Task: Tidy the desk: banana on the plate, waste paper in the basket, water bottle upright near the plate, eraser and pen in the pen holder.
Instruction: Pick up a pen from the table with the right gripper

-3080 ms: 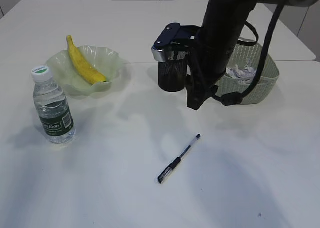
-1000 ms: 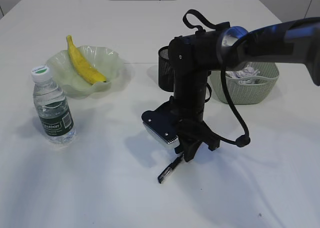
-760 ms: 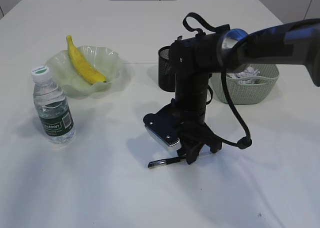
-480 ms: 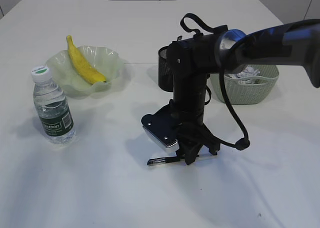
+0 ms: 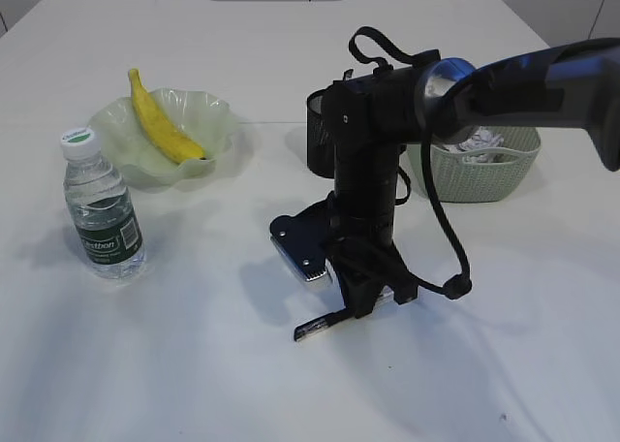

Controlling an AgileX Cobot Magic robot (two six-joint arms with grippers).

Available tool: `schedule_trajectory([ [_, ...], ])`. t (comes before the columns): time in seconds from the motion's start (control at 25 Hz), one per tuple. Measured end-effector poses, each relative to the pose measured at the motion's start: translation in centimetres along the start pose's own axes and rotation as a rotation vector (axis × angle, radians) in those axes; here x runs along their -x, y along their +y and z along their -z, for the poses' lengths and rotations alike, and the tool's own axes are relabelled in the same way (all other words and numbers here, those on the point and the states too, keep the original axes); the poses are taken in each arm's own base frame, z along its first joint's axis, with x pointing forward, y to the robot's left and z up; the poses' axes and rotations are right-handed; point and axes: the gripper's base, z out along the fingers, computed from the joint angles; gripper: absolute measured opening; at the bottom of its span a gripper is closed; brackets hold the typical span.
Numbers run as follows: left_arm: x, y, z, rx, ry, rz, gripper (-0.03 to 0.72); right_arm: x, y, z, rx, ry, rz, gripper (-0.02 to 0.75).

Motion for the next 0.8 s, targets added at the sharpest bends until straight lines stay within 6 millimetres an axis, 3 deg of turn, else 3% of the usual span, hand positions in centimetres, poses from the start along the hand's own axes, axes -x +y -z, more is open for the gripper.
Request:
schedule_trajectory([
  [0.2,0.0,0.0,0.0,0.0,0.0,0.0,0.528,0.1,0.0,0.0,0.002,-0.011,-0.055,0.067],
  [0.8,-0.2,-0.1,0.0,-0.008,0.024,0.008,0.528,1.6,0.0,-0.1,0.047,-0.176,-0.443,0.054],
])
